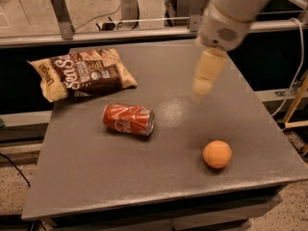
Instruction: Place coke can upright
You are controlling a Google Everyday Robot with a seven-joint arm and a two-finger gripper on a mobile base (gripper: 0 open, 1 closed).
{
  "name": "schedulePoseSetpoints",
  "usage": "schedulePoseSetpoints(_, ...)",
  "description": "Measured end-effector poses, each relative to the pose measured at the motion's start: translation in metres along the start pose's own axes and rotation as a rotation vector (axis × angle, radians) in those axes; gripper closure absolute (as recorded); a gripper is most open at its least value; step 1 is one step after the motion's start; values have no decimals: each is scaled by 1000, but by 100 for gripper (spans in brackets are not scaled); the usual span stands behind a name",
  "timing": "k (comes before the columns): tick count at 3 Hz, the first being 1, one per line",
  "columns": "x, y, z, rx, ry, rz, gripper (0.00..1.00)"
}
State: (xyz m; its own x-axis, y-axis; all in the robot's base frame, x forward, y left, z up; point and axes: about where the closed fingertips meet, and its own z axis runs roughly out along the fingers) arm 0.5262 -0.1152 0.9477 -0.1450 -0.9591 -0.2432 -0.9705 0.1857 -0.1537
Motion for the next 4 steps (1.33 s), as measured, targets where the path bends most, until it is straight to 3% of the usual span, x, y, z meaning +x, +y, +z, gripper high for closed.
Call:
schedulePoseSetpoints(1, -97, -29, 51, -119, -53, -96, 0)
schedulePoseSetpoints(2, -102, -32, 49, -97, -68, -99, 0)
schedulePoseSetpoints(3, -129, -20, 58, -120, -58, -163, 0)
schedulePoseSetpoints(4, -182, 24, 72, -118, 22, -262, 0)
